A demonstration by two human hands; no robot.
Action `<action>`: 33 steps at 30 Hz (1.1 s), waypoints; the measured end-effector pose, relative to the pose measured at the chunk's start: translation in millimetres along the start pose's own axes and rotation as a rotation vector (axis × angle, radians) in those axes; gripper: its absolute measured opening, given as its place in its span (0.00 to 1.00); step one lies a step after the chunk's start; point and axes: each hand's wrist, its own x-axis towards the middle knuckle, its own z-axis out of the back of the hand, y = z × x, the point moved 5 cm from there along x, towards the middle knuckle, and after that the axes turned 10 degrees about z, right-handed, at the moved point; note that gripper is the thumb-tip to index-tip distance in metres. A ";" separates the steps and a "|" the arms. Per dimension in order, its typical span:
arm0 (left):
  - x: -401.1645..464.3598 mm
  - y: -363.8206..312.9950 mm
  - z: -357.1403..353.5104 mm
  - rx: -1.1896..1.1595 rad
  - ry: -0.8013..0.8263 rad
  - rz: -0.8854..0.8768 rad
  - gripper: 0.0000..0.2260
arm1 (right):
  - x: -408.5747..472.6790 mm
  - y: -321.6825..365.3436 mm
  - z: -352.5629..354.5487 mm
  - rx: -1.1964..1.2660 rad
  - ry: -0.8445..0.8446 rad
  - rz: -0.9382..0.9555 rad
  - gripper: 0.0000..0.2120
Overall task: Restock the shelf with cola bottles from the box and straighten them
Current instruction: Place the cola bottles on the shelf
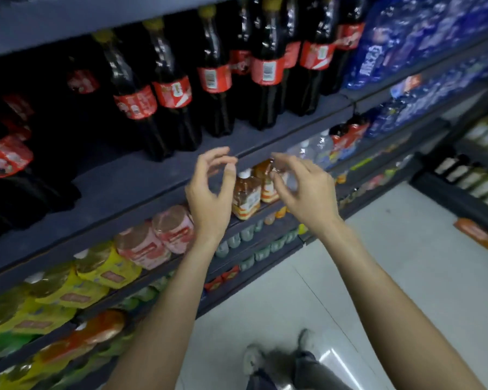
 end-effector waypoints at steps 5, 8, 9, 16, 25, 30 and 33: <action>-63.1 12.3 -117.2 0.080 0.535 0.124 0.05 | -122.7 -65.0 66.2 -0.089 -0.081 -0.148 0.09; -117.7 36.2 -202.7 0.192 0.790 0.266 0.06 | -211.4 -117.0 105.0 -0.126 0.031 -0.424 0.10; -137.7 46.0 -231.8 0.231 0.853 0.320 0.06 | -242.9 -135.6 119.4 -0.111 0.061 -0.546 0.10; -285.6 105.2 -396.9 0.444 1.078 0.600 0.11 | -456.6 -245.0 242.7 0.037 0.232 -1.264 0.18; -416.6 105.4 -564.8 0.512 1.178 0.996 0.10 | -639.4 -300.9 404.4 0.066 -0.075 -1.846 0.23; -452.2 118.2 -696.1 0.587 1.247 1.018 0.15 | -703.8 -360.4 475.0 0.030 -0.179 -1.980 0.21; -474.4 126.0 -777.3 0.705 1.360 0.929 0.17 | -733.5 -414.6 524.2 -0.017 -0.172 -2.017 0.19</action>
